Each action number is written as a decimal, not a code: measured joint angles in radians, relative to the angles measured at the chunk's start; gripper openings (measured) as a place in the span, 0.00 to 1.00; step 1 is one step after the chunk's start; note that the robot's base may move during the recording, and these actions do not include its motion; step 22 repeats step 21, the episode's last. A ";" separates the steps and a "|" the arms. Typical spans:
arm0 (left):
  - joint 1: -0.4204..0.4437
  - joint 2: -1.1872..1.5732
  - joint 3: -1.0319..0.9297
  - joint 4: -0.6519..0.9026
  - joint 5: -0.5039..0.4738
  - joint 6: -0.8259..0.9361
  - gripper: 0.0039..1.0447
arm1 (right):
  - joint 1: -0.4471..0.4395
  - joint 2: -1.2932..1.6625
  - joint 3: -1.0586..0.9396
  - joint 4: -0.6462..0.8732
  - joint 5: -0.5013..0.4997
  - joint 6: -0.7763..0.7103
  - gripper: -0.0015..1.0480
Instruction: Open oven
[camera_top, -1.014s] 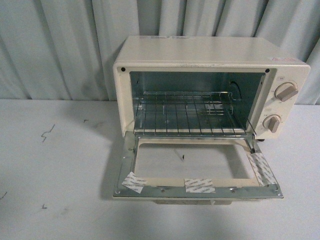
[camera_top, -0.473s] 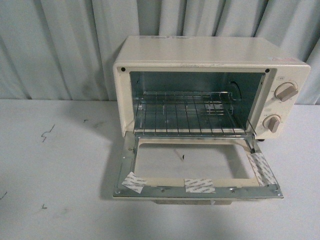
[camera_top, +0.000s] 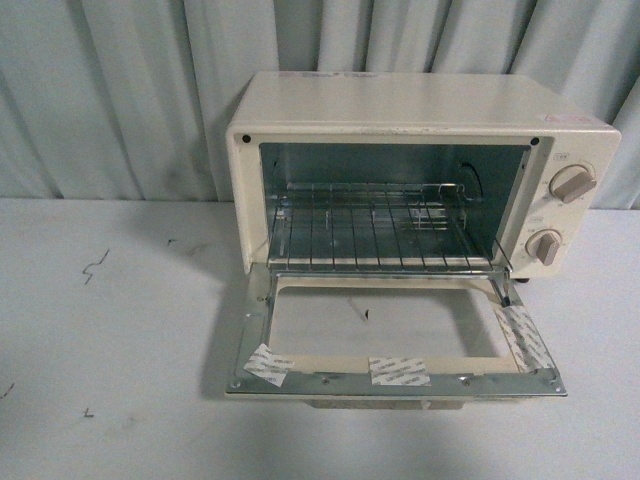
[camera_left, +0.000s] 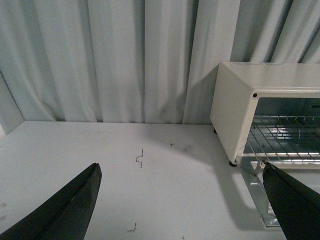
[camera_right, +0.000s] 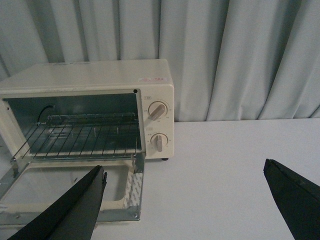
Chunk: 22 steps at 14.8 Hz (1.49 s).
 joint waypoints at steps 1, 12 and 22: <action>0.000 0.000 0.000 0.000 0.000 0.000 0.94 | 0.000 0.000 0.000 0.000 0.000 0.000 0.94; 0.000 0.000 0.000 0.000 0.000 0.000 0.94 | 0.000 0.000 0.000 0.000 0.000 0.000 0.94; 0.000 0.000 0.000 0.000 0.000 0.000 0.94 | 0.000 0.000 0.000 0.000 0.000 0.000 0.94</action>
